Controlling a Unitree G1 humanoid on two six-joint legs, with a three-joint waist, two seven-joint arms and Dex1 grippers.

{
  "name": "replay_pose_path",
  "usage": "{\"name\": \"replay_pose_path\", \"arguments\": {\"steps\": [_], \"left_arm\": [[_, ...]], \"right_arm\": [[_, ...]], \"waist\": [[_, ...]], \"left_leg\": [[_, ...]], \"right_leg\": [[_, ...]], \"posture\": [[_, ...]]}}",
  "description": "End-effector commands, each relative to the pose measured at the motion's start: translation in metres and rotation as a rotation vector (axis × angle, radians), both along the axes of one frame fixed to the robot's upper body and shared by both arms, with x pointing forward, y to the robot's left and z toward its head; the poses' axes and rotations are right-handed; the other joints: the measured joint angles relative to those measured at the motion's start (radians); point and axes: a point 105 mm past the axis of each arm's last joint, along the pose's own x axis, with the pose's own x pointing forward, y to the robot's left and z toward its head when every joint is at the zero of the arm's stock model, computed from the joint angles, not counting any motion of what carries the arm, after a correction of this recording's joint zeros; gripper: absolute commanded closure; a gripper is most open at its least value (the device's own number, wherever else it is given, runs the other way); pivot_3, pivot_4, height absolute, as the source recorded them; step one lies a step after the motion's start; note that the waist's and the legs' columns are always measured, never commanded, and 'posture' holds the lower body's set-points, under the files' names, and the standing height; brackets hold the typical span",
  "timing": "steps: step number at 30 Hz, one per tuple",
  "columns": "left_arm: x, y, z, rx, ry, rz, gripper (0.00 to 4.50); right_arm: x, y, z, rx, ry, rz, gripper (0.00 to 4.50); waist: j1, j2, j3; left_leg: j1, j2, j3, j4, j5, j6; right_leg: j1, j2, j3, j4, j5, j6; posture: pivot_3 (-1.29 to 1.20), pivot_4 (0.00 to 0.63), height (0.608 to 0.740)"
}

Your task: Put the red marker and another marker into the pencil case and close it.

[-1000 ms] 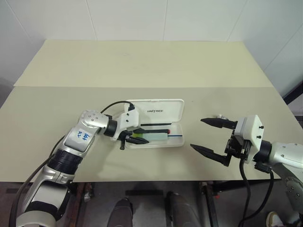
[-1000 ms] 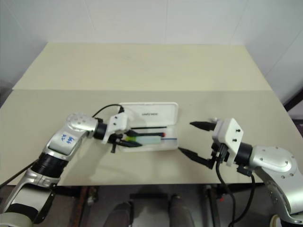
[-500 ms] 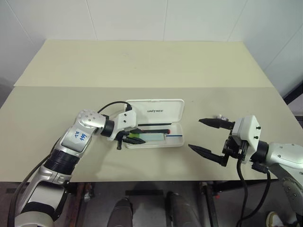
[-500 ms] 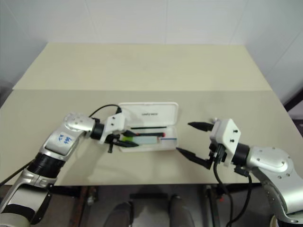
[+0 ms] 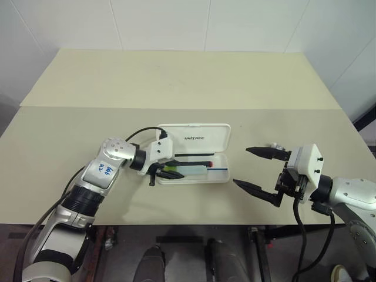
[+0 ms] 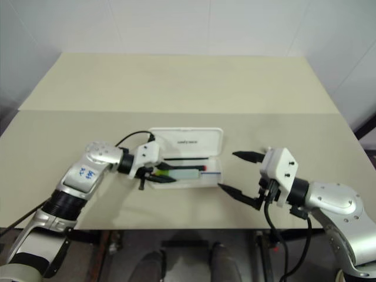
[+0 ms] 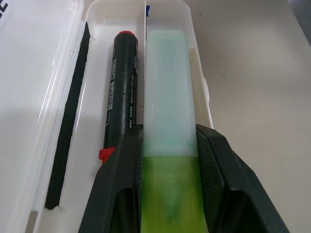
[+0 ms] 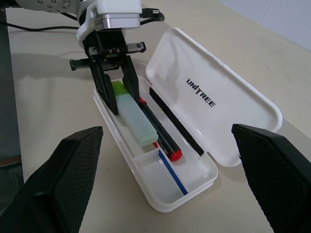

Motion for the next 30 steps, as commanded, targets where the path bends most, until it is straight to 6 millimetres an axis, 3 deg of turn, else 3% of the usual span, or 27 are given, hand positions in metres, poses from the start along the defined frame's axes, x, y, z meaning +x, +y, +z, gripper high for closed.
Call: {"name": "replay_pose_path", "arguments": {"steps": [1, 12, 22, 30], "left_arm": [[-0.002, -0.003, 0.0, 0.011, 0.006, -0.022, 3.46], [-0.004, 0.0, 0.001, 0.018, 0.027, -0.027, 3.46], [-0.004, -0.003, 0.004, 0.013, -0.004, -0.019, 0.11], [-0.007, 0.0, 0.017, -0.022, -0.005, -0.026, 0.04]], "right_arm": [[-0.003, 0.002, 0.01, 0.008, -0.053, 0.011, 0.0], [-0.001, 0.004, 0.01, 0.013, -0.061, 0.013, 0.0], [0.001, 0.005, 0.01, 0.014, -0.067, 0.016, 0.0], [0.003, 0.007, 0.011, 0.016, -0.07, 0.022, 0.0]], "waist": [[0.0, 0.0, 0.0], [0.0, 0.0, 0.0], [-0.001, 0.0, 0.0], [-0.002, 0.0, 0.0]], "left_leg": [[0.0, 0.0, 0.0, 0.0, 0.0, 0.0], [0.0, 0.0, 0.0, 0.0, 0.0, 0.0], [0.0, 0.0, 0.0, 0.0, 0.0, 0.0], [0.0, 0.0, 0.0, 0.0, 0.0, 0.0]], "right_leg": [[0.0, 0.0, 0.0, 0.0, 0.0, 0.0], [0.0, 0.0, 0.0, 0.0, 0.0, 0.0], [0.0, 0.0, 0.0, 0.0, 0.0, 0.0], [0.0, 0.0, 0.0, 0.0, 0.0, 0.0]], "posture": [[0.0, 0.15, 0.74], [0.0, 0.15, 0.74], [0.0, 0.15, 0.74], [0.0, 0.15, 0.74]]}}
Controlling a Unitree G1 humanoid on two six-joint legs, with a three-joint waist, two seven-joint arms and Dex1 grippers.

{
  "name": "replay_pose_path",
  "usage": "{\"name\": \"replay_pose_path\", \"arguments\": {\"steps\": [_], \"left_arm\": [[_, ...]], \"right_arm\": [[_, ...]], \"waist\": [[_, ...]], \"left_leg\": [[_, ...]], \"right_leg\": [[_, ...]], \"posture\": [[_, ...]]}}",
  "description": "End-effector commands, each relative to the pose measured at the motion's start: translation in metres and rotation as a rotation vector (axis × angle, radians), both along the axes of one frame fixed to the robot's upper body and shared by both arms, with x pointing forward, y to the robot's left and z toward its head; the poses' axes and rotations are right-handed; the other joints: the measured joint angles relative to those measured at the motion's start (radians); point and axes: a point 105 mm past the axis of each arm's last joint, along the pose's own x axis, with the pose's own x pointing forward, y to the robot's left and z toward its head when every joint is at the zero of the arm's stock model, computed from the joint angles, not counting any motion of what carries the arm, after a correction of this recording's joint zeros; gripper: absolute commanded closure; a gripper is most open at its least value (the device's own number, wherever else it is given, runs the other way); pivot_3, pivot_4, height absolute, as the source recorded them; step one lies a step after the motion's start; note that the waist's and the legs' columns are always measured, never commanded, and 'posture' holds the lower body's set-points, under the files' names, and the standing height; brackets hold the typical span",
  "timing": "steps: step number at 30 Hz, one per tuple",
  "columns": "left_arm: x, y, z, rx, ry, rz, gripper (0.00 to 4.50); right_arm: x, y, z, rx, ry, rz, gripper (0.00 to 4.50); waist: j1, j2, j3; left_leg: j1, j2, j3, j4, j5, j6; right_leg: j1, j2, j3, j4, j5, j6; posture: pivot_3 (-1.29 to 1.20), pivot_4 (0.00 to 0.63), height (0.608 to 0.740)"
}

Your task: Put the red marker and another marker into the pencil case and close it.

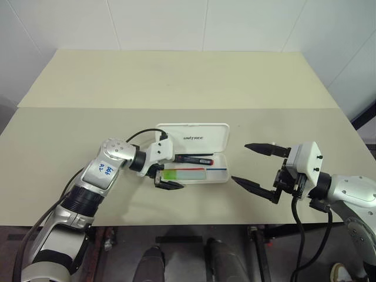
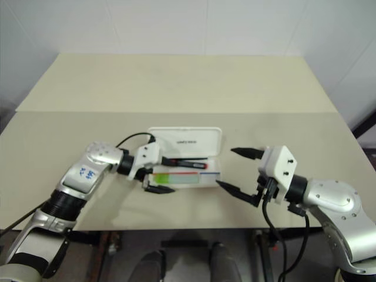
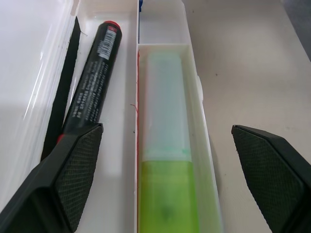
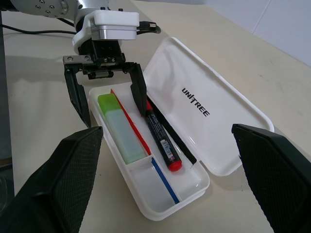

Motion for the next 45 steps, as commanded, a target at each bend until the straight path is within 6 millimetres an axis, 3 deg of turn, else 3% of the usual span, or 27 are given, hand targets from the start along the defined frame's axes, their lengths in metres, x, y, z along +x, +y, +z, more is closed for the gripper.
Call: {"name": "replay_pose_path", "arguments": {"steps": [1, 9, 16, 25, 31, 35, 45], "left_arm": [[-0.004, 0.0, 0.019, -0.041, -0.048, -0.031, 0.04], [-0.011, 0.004, 0.041, -0.19, -0.058, -0.051, 0.04], [-0.039, 0.034, 0.069, -0.342, -0.027, -0.096, 0.04], [-0.05, 0.044, 0.101, -0.416, -0.068, -0.054, 0.04], [-0.043, 0.049, 0.112, -0.403, -0.188, -0.008, 0.04], [-0.043, 0.053, 0.112, -0.397, -0.202, 0.009, 0.04], [-0.044, 0.051, 0.111, -0.406, -0.22, 0.032, 0.04]], "right_arm": [[0.0, 0.003, 0.006, 0.014, -0.027, 0.012, 0.0], [0.018, -0.01, 0.009, 0.121, 0.014, -0.055, 0.0], [0.054, -0.056, 0.003, 0.139, 0.063, -0.231, 0.0], [0.088, -0.096, -0.035, -0.028, 0.169, -0.247, 0.0], [0.109, -0.116, -0.052, -0.083, 0.232, -0.257, 0.0], [0.122, -0.123, -0.053, -0.101, 0.234, -0.276, 0.0], [0.143, -0.128, -0.059, -0.093, 0.25, -0.332, 0.0]], "waist": [[0.0, 0.0, 0.0], [0.0, 0.0, 0.0], [-0.005, 0.0, 0.0], [-0.009, 0.0, 0.0], [-0.027, 0.001, 0.001], [-0.034, 0.001, 0.001], [-0.056, 0.002, 0.001]], "left_leg": [[0.0, 0.0, 0.0, 0.0, 0.0, 0.0], [0.0, 0.0, 0.0, 0.0, 0.0, 0.0], [0.001, 0.0, 0.0, -0.001, 0.0, 0.0], [0.001, 0.0, 0.0, 0.002, 0.0, 0.0], [0.0, 0.0, 0.0, 0.001, 0.0, 0.0], [0.001, 0.0, 0.0, 0.001, 0.0, 0.0], [0.001, 0.0, 0.0, 0.0, 0.0, 0.0]], "right_leg": [[0.0, 0.0, 0.0, 0.0, 0.0, 0.0], [0.0, 0.0, 0.0, 0.0, 0.0, 0.0], [0.0, 0.0, 0.0, 0.001, 0.0, 0.0], [0.001, 0.0, 0.0, 0.001, 0.0, 0.0], [0.001, 0.0, 0.0, 0.001, 0.001, 0.002], [0.001, 0.0, 0.0, 0.002, 0.002, 0.004], [0.001, 0.0, 0.0, 0.003, 0.004, 0.008]], "posture": [[0.0, 0.15, 0.74], [0.0, 0.15, 0.74], [0.0, 0.15, 0.74], [0.0, 0.15, 0.74], [0.0, 0.15, 0.74], [0.0, 0.15, 0.74], [0.0, 0.15, 0.74]]}}
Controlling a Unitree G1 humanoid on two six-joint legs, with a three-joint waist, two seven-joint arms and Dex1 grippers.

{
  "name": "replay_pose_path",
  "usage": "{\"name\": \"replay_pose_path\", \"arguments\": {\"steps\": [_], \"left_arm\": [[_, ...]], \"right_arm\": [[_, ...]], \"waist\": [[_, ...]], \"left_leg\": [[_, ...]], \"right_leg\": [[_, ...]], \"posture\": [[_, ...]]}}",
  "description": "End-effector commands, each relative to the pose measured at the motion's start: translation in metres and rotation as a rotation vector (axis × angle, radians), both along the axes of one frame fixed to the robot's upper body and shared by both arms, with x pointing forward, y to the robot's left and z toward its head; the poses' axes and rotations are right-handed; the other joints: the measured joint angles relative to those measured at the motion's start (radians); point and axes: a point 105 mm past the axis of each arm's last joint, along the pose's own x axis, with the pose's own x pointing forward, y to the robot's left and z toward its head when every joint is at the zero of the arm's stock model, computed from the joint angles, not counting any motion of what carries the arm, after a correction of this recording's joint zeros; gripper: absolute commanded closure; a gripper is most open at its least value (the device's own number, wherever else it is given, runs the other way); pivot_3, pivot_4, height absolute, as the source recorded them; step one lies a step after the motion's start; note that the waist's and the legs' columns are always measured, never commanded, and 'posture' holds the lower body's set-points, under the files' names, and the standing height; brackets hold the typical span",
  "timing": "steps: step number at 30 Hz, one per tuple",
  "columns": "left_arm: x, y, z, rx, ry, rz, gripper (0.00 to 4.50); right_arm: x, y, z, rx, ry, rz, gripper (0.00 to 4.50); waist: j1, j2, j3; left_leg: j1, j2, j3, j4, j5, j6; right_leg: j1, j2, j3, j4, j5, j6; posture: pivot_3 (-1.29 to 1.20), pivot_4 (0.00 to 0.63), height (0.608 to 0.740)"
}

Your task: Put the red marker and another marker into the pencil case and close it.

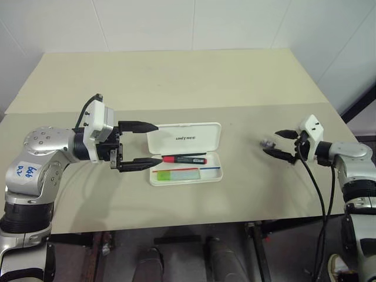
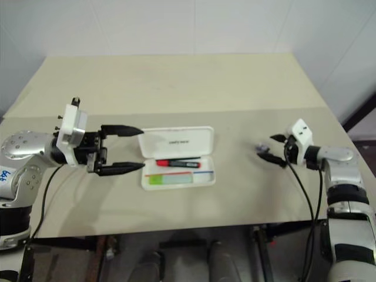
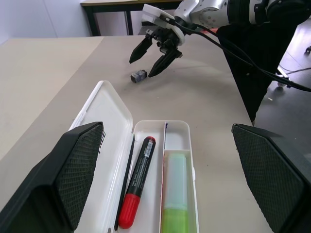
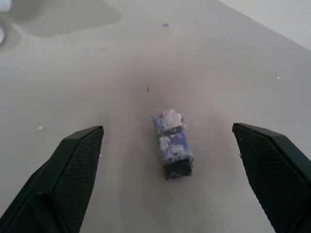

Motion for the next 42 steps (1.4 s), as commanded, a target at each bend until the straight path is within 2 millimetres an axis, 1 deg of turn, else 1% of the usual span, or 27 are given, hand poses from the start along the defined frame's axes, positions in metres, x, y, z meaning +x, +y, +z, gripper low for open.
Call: {"name": "replay_pose_path", "arguments": {"steps": [1, 2, 6, 9, 13, 17, 19, 22, 24, 26, 28, 29, 30, 32, 35, 38, 40, 42], "left_arm": [[-0.006, -0.004, 0.011, 0.003, -0.065, -0.015, 0.04], [-0.006, -0.004, 0.011, 0.003, -0.066, -0.015, 0.04], [-0.006, -0.003, 0.013, 0.005, -0.075, -0.013, 0.04], [-0.005, -0.003, 0.015, 0.006, -0.079, -0.014, 0.0], [-0.005, -0.003, 0.016, 0.01, -0.086, -0.018, 0.0], [-0.004, -0.002, 0.016, 0.012, -0.091, -0.017, 0.0], [-0.003, -0.002, 0.016, 0.012, -0.094, -0.018, 0.0], [-0.002, -0.003, 0.014, 0.017, -0.098, -0.023, 0.0], [-0.003, -0.004, 0.011, 0.028, -0.092, -0.036, 0.0], [-0.003, -0.004, 0.008, 0.035, -0.086, -0.044, 0.0], [-0.001, -0.002, 0.006, 0.038, -0.084, -0.044, 0.0], [-0.001, -0.002, 0.005, 0.039, -0.084, -0.044, 0.0], [-0.001, -0.001, 0.003, 0.041, -0.079, -0.042, 0.0], [-0.001, 0.001, -0.001, 0.05, -0.071, -0.043, 0.0], [-0.001, 0.002, -0.004, 0.06, -0.07, -0.047, 0.0], [-0.001, 0.001, -0.006, 0.051, -0.065, -0.044, 0.0], [-0.002, 0.0, -0.009, 0.05, -0.062, -0.045, 0.0], [-0.002, -0.001, -0.011, 0.052, -0.058, -0.047, 0.0]], "right_arm": [[0.004, -0.002, 0.001, -0.012, -0.013, -0.013, 0.0], [0.004, -0.002, -0.001, -0.015, -0.007, -0.016, 0.0], [0.003, -0.005, -0.014, -0.041, 0.038, -0.032, 0.0], [0.005, -0.005, -0.017, -0.034, 0.05, -0.047, 0.64], [0.005, -0.003, -0.017, -0.011, 0.055, -0.044, 2.02], [0.005, 0.003, -0.016, 0.001, 0.051, -0.013, 3.36], [0.004, 0.007, -0.016, 0.012, 0.054, 0.017, 4.11], [0.003, 0.011, -0.016, 0.009, 0.05, 0.039, 4.17], [0.002, 0.016, -0.014, -0.004, 0.035, 0.074, 4.17], [0.0, 0.028, -0.006, -0.009, 0.003, 0.151, 4.17], [-0.004, 0.042, 0.004, -0.012, -0.035, 0.238, 4.17], [-0.006, 0.046, 0.006, -0.013, -0.044, 0.259, 4.17], [-0.01, 0.054, 0.012, -0.024, -0.071, 0.303, 4.17], [-0.022, 0.074, 0.022, -0.029, -0.111, 0.392, 4.17], [-0.035, 0.09, 0.029, -0.023, -0.121, 0.452, 4.17], [-0.066, 0.128, 0.036, -0.023, -0.127, 0.608, 4.17], [-0.079, 0.144, 0.038, -0.009, -0.124, 0.664, 4.17], [-0.087, 0.156, 0.036, 0.004, -0.104, 0.699, 4.17]], "waist": [[0.0, 0.0, 0.0], [0.0, 0.0, 0.0], [-0.001, 0.0, 0.0], [-0.002, 0.0, 0.0], [-0.003, 0.0, 0.0], [-0.003, 0.0, 0.0], [-0.003, 0.0, 0.0], [-0.003, 0.0, 0.0], [-0.003, 0.0, 0.0], [-0.005, 0.0, 0.0], [-0.01, 0.0, 0.0], [-0.011, 0.001, 0.0], [-0.011, 0.001, 0.0], [-0.007, 0.001, 0.001], [-0.002, 0.001, 0.001], [0.004, 0.001, 0.001], [0.006, 0.001, 0.001], [0.006, 0.001, 0.001]], "left_leg": [[0.0, 0.0, 0.0, 0.0, 0.0, 0.0], [0.0, 0.0, 0.0, 0.0, 0.0, 0.0], [0.0, 0.0, 0.0, -0.001, 0.0, 0.0], [0.0, 0.0, 0.0, -0.001, 0.0, 0.0], [0.001, 0.0, 0.0, 0.002, 0.0, 0.0], [0.001, -0.001, 0.0, 0.004, 0.001, -0.001], [0.001, -0.001, 0.0, 0.004, 0.002, 0.0], [0.001, -0.001, 0.0, 0.004, 0.002, 0.0], [0.001, -0.001, 0.0, 0.003, 0.002, 0.0], [0.001, -0.001, 0.0, 0.002, 0.002, 0.0], [0.001, -0.001, 0.0, 0.0, 0.001, -0.001], [0.001, -0.001, 0.0, -0.001, 0.001, -0.001], [0.001, -0.001, 0.0, -0.001, 0.001, -0.001], [0.001, -0.001, 0.0, -0.003, 0.001, -0.001], [0.001, -0.001, -0.001, -0.004, 0.001, -0.001], [0.0, -0.001, -0.001, -0.004, 0.001, -0.001], [0.0, -0.001, -0.001, -0.004, 0.001, -0.001], [0.0, -0.001, -0.001, -0.003, 0.001, -0.001]], "right_leg": [[0.0, 0.0, 0.0, 0.0, 0.001, 0.002], [0.0, 0.0, 0.0, 0.0, 0.003, 0.005], [0.0, 0.0, 0.0, 0.0, 0.003, 0.006], [0.0, 0.0, 0.0, 0.0, 0.003, 0.006], [0.002, 0.0, 0.0, -0.001, 0.003, 0.005], [0.003, 0.0, 0.001, -0.002, 0.002, 0.0], [0.004, 0.0, 0.001, -0.002, 0.002, -0.001], [0.004, 0.0, 0.001, -0.002, 0.002, -0.001], [0.003, 0.0, 0.001, -0.002, 0.003, 0.0], [0.003, 0.0, 0.001, -0.002, 0.004, 0.003], [0.002, 0.0, 0.001, -0.001, 0.008, 0.01], [0.001, 0.0, 0.001, 0.0, 0.008, 0.011], [0.0, 0.0, 0.001, 0.0, 0.008, 0.011], [0.0, 0.0, 0.001, 0.001, 0.008, 0.011], [-0.001, 0.0, 0.001, 0.001, 0.007, 0.011], [-0.001, 0.0, 0.001, 0.001, 0.006, 0.01], [-0.001, 0.0, 0.001, 0.001, 0.006, 0.01], [-0.001, 0.0, 0.001, 0.001, 0.006, 0.01]], "posture": [[0.0, 0.15, 0.74], [0.0, 0.15, 0.74], [0.0, 0.15, 0.74], [0.0, 0.15, 0.74], [0.0, 0.15, 0.74], [0.0, 0.15, 0.74], [0.0, 0.15, 0.74], [0.0, 0.15, 0.74], [0.0, 0.15, 0.74], [0.0, 0.15, 0.74], [0.0, 0.15, 0.74], [0.0, 0.15, 0.74], [0.0, 0.15, 0.74], [0.0, 0.15, 0.74], [0.0, 0.15, 0.74], [0.0, 0.15, 0.74], [0.0, 0.15, 0.74], [0.0, 0.15, 0.74]]}}
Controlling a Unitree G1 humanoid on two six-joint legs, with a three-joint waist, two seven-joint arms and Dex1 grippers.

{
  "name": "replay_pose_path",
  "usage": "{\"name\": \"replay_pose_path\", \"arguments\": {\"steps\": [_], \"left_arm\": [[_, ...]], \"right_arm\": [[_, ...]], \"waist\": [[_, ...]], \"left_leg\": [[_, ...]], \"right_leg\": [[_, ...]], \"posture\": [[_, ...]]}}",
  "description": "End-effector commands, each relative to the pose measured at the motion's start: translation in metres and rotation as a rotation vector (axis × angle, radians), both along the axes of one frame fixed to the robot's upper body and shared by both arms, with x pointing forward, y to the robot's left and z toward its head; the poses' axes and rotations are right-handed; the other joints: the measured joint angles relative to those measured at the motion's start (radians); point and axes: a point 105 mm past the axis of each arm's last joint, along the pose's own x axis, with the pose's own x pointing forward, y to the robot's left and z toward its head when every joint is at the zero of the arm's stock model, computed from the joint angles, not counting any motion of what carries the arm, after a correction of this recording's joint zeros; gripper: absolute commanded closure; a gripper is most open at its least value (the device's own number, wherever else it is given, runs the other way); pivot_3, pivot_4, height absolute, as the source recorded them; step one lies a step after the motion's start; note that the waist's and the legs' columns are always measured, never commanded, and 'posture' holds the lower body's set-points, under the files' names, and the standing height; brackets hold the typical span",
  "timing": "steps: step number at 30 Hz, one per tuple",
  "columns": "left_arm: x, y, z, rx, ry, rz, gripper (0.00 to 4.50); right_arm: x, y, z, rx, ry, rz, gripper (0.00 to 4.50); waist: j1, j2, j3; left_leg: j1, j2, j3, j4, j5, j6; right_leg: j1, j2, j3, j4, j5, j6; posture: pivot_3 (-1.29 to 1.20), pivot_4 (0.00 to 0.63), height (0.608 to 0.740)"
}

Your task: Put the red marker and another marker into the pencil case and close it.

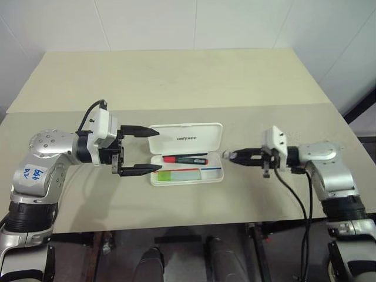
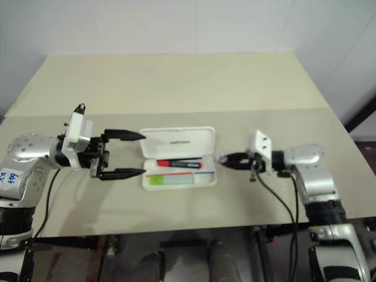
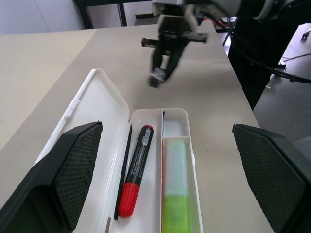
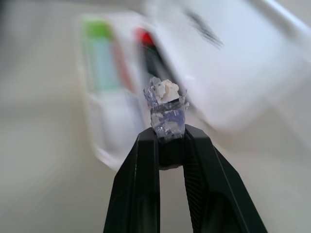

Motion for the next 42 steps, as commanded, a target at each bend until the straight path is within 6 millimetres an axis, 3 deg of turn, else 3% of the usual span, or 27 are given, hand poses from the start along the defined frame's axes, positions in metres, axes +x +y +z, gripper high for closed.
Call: {"name": "replay_pose_path", "arguments": {"steps": [1, 5, 11, 27, 36, 39, 42], "left_arm": [[-0.004, -0.002, 0.001, 0.007, -0.031, -0.013, 0.0], [-0.004, -0.005, 0.0, 0.002, -0.03, -0.017, 0.0], [-0.004, -0.007, -0.001, -0.001, -0.033, -0.02, 0.0], [-0.003, -0.008, 0.001, -0.007, -0.048, -0.005, 0.0], [-0.002, -0.009, 0.003, -0.009, -0.054, -0.002, 0.0], [-0.001, -0.009, 0.003, -0.011, -0.057, -0.003, 0.0], [0.0, -0.009, 0.004, -0.014, -0.059, -0.005, 0.0]], "right_arm": [[-0.014, 0.02, 0.006, 0.029, 0.008, 0.066, 4.17], [-0.013, 0.028, -0.013, -0.019, 0.034, 0.085, 4.17], [0.001, 0.029, -0.027, -0.039, 0.064, 0.053, 4.17], [0.009, 0.025, -0.04, -0.088, 0.084, 0.066, 4.17], [0.016, 0.023, -0.038, -0.1, 0.042, 0.063, 1.06], [0.019, 0.028, -0.024, -0.069, -0.001, 0.07, 0.01], [0.017, 0.037, 0.001, 0.006, -0.04, 0.088, 0.01]], "waist": [[0.0, 0.0, 0.0], [0.002, 0.0, 0.0], [0.001, 0.0, 0.0], [-0.001, 0.0, 0.0], [-0.001, 0.0, 0.0], [-0.002, 0.0, 0.0], [-0.003, 0.0, 0.0]], "left_leg": [[0.0, 0.0, 0.0, 0.0, 0.0, 0.0], [0.0, 0.0, 0.0, 0.001, 0.0, 0.0], [0.0, 0.0, 0.0, 0.001, 0.0, 0.0], [0.0, 0.0, 0.0, 0.0, 0.0, 0.0], [0.0, 0.0, 0.0, 0.0, 0.0, 0.0], [0.0, 0.0, 0.0, 0.0, 0.0, 0.0], [0.0, 0.0, 0.0, 0.0, 0.0, 0.0]], "right_leg": [[0.0, 0.0, 0.0, 0.0, 0.0, 0.0], [0.0, 0.0, 0.0, 0.0, -0.005, -0.009], [0.0, 0.0, 0.0, 0.0, -0.005, -0.009], [0.0, 0.0, 0.0, 0.0, -0.003, -0.006], [0.0, 0.0, 0.0, 0.0, -0.003, -0.006], [0.0, 0.0, 0.0, 0.0, -0.003, -0.006], [0.0, 0.0, 0.0, 0.0, -0.003, -0.006]], "posture": [[0.0, 0.15, 0.74], [0.0, 0.15, 0.74], [0.0, 0.15, 0.74], [0.0, 0.15, 0.74], [0.0, 0.15, 0.74], [0.0, 0.15, 0.74], [0.0, 0.15, 0.74]]}}
